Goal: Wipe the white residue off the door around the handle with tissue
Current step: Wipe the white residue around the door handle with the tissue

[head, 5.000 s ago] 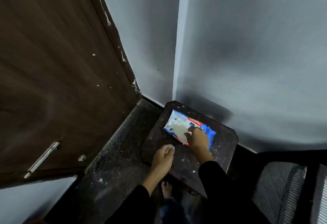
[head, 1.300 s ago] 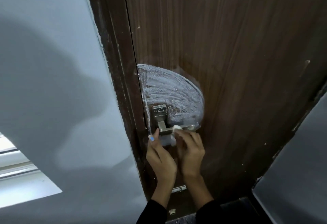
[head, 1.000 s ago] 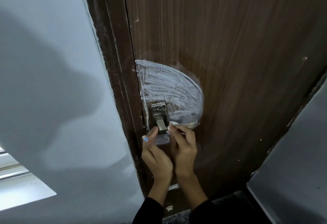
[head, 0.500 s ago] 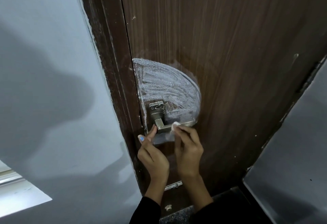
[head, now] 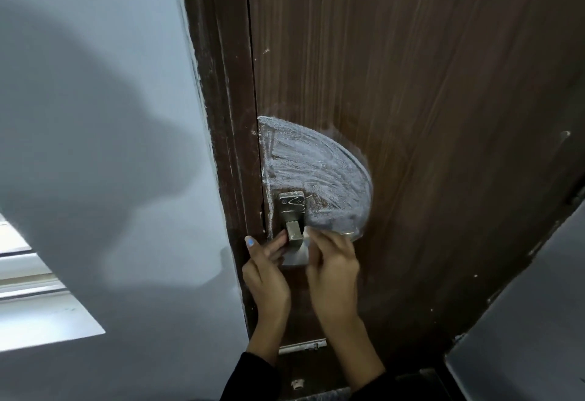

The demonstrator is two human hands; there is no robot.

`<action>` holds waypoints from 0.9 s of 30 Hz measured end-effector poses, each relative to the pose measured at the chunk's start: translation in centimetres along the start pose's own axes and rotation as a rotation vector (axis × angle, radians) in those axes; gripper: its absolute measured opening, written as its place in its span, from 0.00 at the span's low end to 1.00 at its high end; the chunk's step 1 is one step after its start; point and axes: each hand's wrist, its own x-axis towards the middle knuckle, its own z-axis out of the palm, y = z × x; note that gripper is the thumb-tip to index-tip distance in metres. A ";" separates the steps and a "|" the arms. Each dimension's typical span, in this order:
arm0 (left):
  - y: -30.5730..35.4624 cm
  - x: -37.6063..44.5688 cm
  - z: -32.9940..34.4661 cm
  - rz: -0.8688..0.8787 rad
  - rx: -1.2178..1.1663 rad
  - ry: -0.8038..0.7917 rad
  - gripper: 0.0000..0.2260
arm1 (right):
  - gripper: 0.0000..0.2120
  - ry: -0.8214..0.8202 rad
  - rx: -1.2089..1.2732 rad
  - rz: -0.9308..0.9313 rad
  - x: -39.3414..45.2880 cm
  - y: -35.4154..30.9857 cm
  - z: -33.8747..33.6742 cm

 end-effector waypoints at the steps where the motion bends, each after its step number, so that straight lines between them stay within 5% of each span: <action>1: 0.0 -0.1 0.1 -0.007 -0.005 -0.007 0.27 | 0.13 -0.021 -0.043 0.039 0.6 -0.4 -0.1; 8: 0.3 -0.2 0.2 -0.046 -0.072 0.070 0.21 | 0.09 -0.323 -0.112 -0.106 2.6 -3.2 0.5; 14: 1.3 0.6 -0.2 0.001 -0.057 0.123 0.19 | 0.07 -0.227 -0.036 0.050 3.0 -1.8 -0.4; 20: 1.4 0.5 -0.1 0.019 -0.039 0.133 0.16 | 0.07 -0.300 -0.113 -0.074 3.5 -2.5 0.7; 27: 0.9 1.1 0.1 0.038 -0.040 0.155 0.17 | 0.06 -0.239 -0.068 0.032 3.8 -2.4 0.1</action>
